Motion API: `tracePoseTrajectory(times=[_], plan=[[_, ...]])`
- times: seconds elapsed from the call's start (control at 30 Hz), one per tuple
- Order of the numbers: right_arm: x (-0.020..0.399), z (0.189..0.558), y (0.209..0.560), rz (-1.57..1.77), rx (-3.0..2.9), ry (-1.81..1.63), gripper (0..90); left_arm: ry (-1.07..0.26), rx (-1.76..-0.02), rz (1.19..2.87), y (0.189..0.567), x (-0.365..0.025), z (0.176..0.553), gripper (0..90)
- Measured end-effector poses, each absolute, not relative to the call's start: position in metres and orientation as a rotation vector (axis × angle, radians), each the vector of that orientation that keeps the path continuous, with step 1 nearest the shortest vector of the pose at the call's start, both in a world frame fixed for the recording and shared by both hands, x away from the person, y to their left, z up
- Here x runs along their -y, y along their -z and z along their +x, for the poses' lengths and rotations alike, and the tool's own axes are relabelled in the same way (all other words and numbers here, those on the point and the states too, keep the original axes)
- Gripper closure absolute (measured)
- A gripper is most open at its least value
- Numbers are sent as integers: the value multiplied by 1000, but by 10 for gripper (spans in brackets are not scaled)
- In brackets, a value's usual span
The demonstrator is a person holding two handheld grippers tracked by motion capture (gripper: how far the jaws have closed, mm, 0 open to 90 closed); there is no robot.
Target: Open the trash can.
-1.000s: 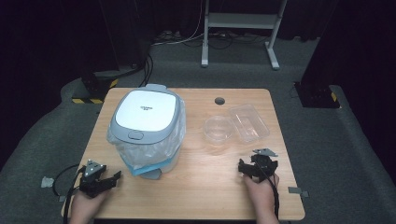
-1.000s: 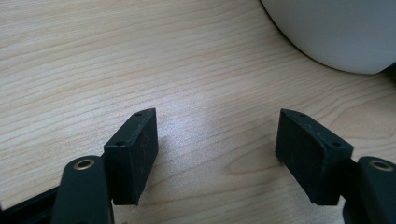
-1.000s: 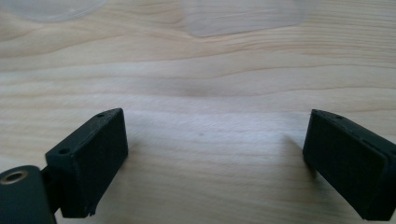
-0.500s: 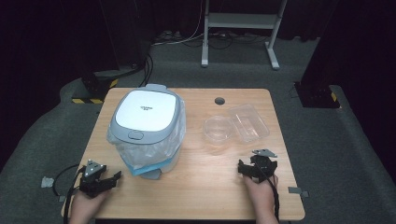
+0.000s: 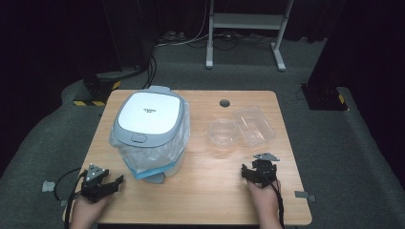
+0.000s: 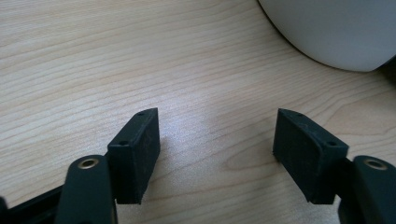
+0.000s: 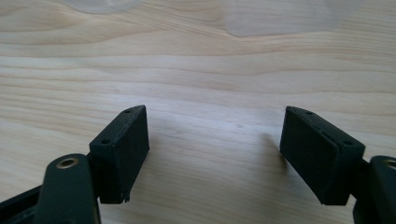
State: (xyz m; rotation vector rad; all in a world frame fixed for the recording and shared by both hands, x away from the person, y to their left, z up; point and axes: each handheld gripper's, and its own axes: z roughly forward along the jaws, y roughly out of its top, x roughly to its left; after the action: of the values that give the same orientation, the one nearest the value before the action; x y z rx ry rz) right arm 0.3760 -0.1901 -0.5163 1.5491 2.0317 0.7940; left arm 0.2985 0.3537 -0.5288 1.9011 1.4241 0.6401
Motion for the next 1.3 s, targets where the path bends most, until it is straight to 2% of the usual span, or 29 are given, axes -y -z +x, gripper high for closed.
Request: tracePoseTrajectory(times=[0.2, 0.33, 0.47, 0.7, 0.73, 0.77, 0.93, 1.07, 1.13, 1.3], plan=[[167, 368, 510, 1450, -2075, -863, 330, -648, -1425, 1899, 529, -353, 299, 371], [150, 365, 509, 1398, -2119, -874, 351, -647, -1424, 1896, 529, -353, 299, 383], [126, 360, 510, 1318, -2177, -896, 383, -651, -1396, 1905, 528, -353, 298, 495], [89, 353, 516, 1217, -2263, -910, 428, -646, -1385, 1909, 528, -353, 298, 549], [84, 351, 517, 1201, -2273, -917, 432, -646, -1375, 1916, 528, -353, 297, 570], [75, 349, 518, 1191, -2294, -942, 440, -640, -1360, 1919, 528, -353, 297, 640], [60, 348, 517, 1149, -2315, -973, 469, -635, -1362, 1915, 528, -353, 297, 670], [47, 349, 512, 1126, -2301, -1021, 477, -618, -1398, 1922, 525, -353, 303, 761], [42, 350, 507, 1092, -2285, -1007, 480, -604, -1407, 1867, 520, -352, 309, 775], [28, 354, 498, 1080, -2269, -1059, 525, -671, -1414, 1794, 508, -339, 334, 818]])
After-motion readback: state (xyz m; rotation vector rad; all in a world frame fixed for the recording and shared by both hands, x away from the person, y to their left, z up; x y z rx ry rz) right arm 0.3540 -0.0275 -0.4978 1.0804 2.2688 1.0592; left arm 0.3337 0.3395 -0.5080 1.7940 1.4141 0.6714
